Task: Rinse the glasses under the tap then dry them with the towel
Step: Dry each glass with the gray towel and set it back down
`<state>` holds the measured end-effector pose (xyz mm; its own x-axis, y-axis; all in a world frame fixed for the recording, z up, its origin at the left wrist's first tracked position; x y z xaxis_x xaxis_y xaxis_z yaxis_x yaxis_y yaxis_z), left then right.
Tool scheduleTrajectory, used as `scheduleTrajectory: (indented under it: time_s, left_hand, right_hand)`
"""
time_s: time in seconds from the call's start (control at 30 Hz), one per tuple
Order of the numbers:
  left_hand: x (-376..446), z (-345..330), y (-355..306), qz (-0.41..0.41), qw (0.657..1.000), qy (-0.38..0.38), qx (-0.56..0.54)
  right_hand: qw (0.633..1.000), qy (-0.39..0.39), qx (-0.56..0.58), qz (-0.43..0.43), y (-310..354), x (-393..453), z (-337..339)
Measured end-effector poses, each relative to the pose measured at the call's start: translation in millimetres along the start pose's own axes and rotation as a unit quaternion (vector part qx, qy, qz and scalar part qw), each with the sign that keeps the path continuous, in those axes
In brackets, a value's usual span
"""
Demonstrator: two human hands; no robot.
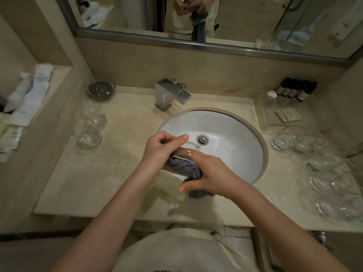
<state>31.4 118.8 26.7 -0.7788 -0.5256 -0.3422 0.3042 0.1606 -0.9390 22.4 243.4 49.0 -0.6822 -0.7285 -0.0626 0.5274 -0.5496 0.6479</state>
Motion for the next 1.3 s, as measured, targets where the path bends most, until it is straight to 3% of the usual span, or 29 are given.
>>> scheduleTrajectory:
  time_s: [0.1,0.17,0.23,0.3,0.37,0.4,0.47,0.53,0.57,0.63,0.7,0.77,0.83,0.9,0.97,1.03,1.17,1.23,1.3]
  left_hand:
    - [-1,-2,-4,-0.049,0.999,-0.016,0.012]
    - [-4,-4,-12,-0.101,0.994,-0.020,0.022]
    - [-12,-2,-24,-0.175,0.984,-0.031,0.032]
    - [-22,-1,-36,-0.263,0.963,-0.031,0.058]
    - [-24,-4,-44,-0.295,0.953,-0.012,0.074]
    - [-17,-5,-40,-0.266,0.961,0.002,0.074]
    - [2,-7,-21,-0.090,0.993,0.043,0.061]
    - [3,-8,5,0.100,0.981,0.106,0.129]
    - [3,-6,11,0.132,0.966,0.132,0.179]
    - [11,1,8,0.090,0.953,0.125,0.262]
    - [19,2,0,0.011,0.961,0.097,0.261]
    - [18,-2,-10,-0.051,0.971,0.090,0.214]
    - [14,-3,-23,-0.122,0.972,0.091,0.181]
    - [6,-10,-39,-0.198,0.959,0.123,0.159]
    - [2,-17,-52,-0.235,0.945,0.149,0.171]
    - [6,-20,-57,-0.200,0.948,0.155,0.192]
    - [16,-14,-27,0.015,0.985,0.104,0.135]
    - [15,-12,-22,0.029,0.993,0.067,0.089]
    - [15,-11,-22,0.017,0.998,0.053,0.031]
  right_hand:
    - [0.998,0.001,0.058,-0.031,0,-1,1]
    - [0.986,0.004,0.153,-0.070,-4,-2,3]
    - [0.946,0.025,0.302,-0.113,-7,-4,3]
    - [0.884,0.050,0.445,-0.138,-5,-7,-2]
    - [0.847,0.032,0.511,-0.142,-7,-7,-6]
    - [0.842,0.008,0.520,-0.142,-10,-6,-7]
    - [0.853,-0.055,0.500,-0.138,-15,-6,-7]
    - [0.892,-0.116,0.420,-0.122,-16,-7,-7]
    - [0.912,-0.139,0.368,-0.119,-15,-8,-9]
    - [0.926,-0.153,0.322,-0.125,-10,-9,-15]
    - [0.912,-0.137,0.360,-0.141,-9,-5,-23]
    - [0.862,-0.110,0.464,-0.170,-10,-2,-27]
    - [0.782,-0.068,0.587,-0.198,-5,0,-31]
    - [0.697,-0.025,0.688,-0.200,5,-2,-34]
    - [0.650,-0.023,0.734,-0.196,10,-4,-33]
    - [0.671,-0.084,0.711,-0.195,5,-3,-27]
    - [0.812,-0.267,0.496,-0.152,2,-6,-1]
    - [0.847,-0.284,0.427,-0.141,8,-6,1]
    - [0.852,-0.268,0.425,-0.147,11,-3,0]
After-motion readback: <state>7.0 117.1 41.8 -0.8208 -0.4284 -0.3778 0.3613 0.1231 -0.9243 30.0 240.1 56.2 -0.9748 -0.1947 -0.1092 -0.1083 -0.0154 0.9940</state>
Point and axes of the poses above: each hand's wrist, its own x-axis towards the middle knuckle, its own z-axis out of the back of the hand, y = z × x, the point moved 9 cm from there along x, towards the middle knuckle, and after that the axes turned 8 degrees about -y, right-handed, at the moved point
